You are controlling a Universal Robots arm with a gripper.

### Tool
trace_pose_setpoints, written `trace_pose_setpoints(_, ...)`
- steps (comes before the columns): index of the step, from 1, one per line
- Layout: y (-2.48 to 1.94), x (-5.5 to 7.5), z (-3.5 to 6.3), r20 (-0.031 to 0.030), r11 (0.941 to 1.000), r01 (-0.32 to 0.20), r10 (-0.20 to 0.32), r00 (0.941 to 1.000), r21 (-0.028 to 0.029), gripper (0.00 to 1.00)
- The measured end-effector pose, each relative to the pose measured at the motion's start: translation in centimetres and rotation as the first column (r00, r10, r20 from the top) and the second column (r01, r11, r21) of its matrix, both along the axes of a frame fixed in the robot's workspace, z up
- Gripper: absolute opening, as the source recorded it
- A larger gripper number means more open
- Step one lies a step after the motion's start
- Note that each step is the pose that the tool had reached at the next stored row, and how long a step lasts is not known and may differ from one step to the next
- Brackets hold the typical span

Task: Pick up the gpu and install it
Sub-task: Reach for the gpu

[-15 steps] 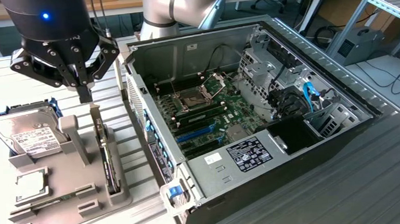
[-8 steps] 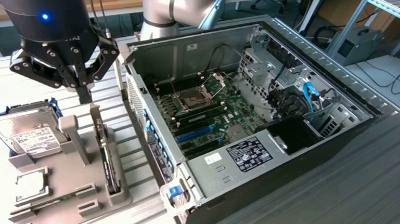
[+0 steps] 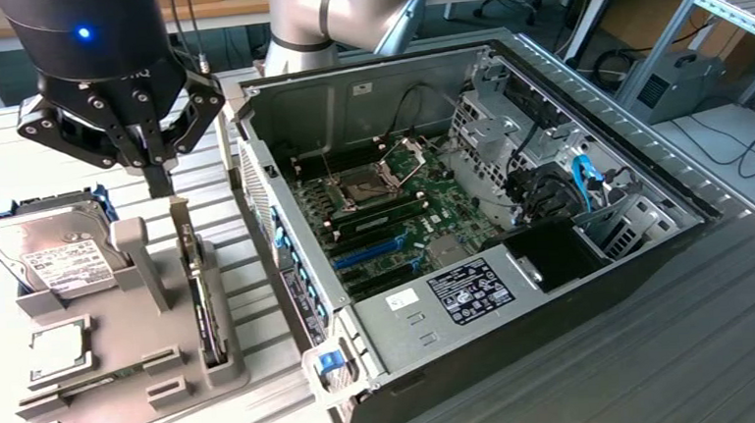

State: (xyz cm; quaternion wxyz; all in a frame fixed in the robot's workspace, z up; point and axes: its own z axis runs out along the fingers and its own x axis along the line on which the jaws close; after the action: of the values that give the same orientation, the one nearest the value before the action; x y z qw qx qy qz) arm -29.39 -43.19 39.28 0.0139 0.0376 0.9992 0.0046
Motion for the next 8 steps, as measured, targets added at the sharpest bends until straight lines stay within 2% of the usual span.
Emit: trace_pose_setpoints(8, -0.13, -0.06, -0.01, 0.0000, 1.0000, 0.000, 0.000, 1.0000, -0.0028, 0.11)
